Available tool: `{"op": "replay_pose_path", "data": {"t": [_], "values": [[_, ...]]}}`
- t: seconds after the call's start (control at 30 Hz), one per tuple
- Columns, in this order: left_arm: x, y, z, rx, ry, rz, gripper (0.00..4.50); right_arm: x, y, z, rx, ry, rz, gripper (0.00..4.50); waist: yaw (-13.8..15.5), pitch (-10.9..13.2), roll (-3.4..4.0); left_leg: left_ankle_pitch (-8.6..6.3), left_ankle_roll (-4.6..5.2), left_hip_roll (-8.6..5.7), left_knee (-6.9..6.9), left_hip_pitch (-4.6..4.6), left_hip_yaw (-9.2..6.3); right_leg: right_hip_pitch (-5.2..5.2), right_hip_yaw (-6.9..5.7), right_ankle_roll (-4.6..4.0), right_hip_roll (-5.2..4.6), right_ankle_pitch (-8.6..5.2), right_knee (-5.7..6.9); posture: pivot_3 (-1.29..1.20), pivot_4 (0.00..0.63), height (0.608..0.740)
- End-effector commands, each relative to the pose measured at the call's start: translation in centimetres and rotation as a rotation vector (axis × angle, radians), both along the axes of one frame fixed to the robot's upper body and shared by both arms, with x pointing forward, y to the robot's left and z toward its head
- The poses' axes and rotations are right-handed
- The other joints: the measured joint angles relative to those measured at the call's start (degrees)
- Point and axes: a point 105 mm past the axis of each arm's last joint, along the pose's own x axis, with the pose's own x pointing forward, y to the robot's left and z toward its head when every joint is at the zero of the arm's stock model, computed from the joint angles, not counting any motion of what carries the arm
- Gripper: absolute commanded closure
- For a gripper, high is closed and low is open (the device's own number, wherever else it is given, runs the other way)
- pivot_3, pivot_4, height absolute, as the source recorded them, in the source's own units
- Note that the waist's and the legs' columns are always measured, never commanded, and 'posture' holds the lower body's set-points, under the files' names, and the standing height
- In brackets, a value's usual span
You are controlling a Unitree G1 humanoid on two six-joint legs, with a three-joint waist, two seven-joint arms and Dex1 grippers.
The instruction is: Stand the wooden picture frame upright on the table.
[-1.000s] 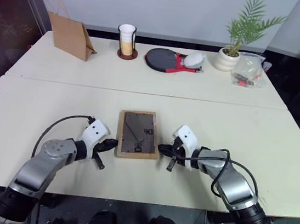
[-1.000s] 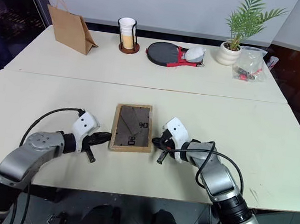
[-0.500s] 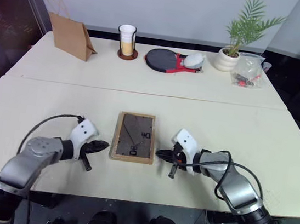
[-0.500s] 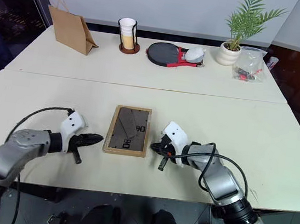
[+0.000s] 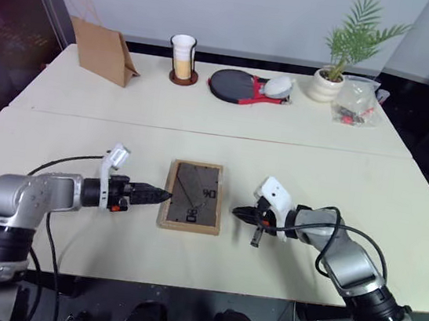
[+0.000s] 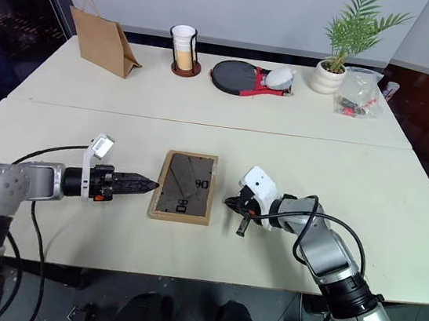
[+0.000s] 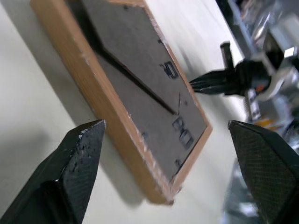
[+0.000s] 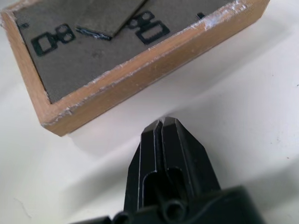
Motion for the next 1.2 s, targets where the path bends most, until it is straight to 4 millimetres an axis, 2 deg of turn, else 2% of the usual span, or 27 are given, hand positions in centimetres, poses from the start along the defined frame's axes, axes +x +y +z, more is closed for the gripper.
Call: {"op": "replay_pose_path", "data": {"t": [0.03,0.17,0.33,0.47,0.73,0.83,1.0,1.03,1.13,1.2], "values": [[-0.1,0.0,0.2,-0.007,0.062,-0.004,0.05,0.4,0.7,0.9,0.008,-0.048,0.022,4.5,-0.1,0.0,0.0,0.0,0.0,0.0,-0.01,0.0,0.0,-0.01,0.0,0.0,0.0,0.0,0.0,0.0,0.15,0.74],[-0.4,-0.6,-0.5,-0.002,0.117,-0.018,0.05,0.4,1.2,0.8,0.004,-0.051,0.035,4.5,0.1,0.0,0.0,0.01,-0.01,0.02,-0.02,-0.03,0.0,-0.04,0.01,0.0,-0.01,0.0,0.0,0.0,0.15,0.74],[-1.1,-1.2,-1.3,0.016,0.155,-0.045,0.05,0.0,2.9,1.3,0.03,-0.046,0.086,4.5,0.1,0.0,0.0,0.01,-0.01,0.01,0.01,-0.03,0.01,-0.03,0.02,0.0,-0.07,0.0,0.0,0.0,0.15,0.74],[-1.0,-1.1,-1.9,0.02,0.169,-0.031,0.05,-0.4,4.4,1.3,0.038,-0.04,0.137,4.5,0.1,0.0,0.0,0.01,-0.02,0.01,0.0,-0.03,0.0,-0.04,0.01,0.0,-0.06,0.0,0.01,0.0,0.15,0.74],[-1.5,-1.0,-3.0,-0.028,0.208,-0.022,0.05,-0.6,5.5,1.3,0.049,-0.032,0.173,4.5,0.0,0.0,0.01,0.01,-0.02,0.03,0.0,0.0,0.01,-0.02,0.03,-0.01,-0.08,0.0,0.02,0.0,0.15,0.74],[-1.4,-0.9,-3.3,-0.061,0.21,-0.013,0.92,-0.7,5.4,1.3,0.043,-0.033,0.173,4.5,0.1,0.0,0.01,0.01,-0.02,0.03,0.0,-0.01,0.01,-0.02,0.03,-0.01,-0.1,0.0,0.02,0.0,0.15,0.74],[-1.7,-1.5,-2.5,-0.191,0.223,-0.043,3.26,-0.9,5.2,1.7,0.042,-0.043,0.173,4.5,0.3,0.0,0.0,0.01,-0.02,0.04,0.01,-0.05,0.0,-0.04,0.01,-0.01,-0.14,0.0,0.01,0.0,0.15,0.74],[-1.9,-1.8,-2.2,-0.25,0.233,-0.055,3.47,-0.9,5.3,2.1,0.041,-0.053,0.173,4.5,0.2,0.0,0.0,0.01,-0.02,0.04,0.01,-0.02,-0.01,0.0,-0.01,-0.01,-0.16,0.0,0.0,0.0,0.15,0.74],[-2.3,-2.2,-1.5,-0.379,0.252,-0.069,3.46,-0.8,5.1,3.0,0.038,-0.079,0.165,4.5,0.2,0.0,0.0,0.01,-0.01,0.02,0.02,-0.05,-0.01,-0.03,0.0,-0.01,-0.18,0.0,0.01,0.0,0.15,0.74],[-2.6,-2.5,-1.1,-0.439,0.246,-0.078,3.46,-0.8,4.3,3.9,0.036,-0.094,0.145,4.5,0.2,0.0,-0.01,0.01,-0.01,0.03,0.02,-0.08,-0.02,-0.05,-0.01,-0.01,-0.18,0.0,0.0,0.0,0.15,0.74]]}}
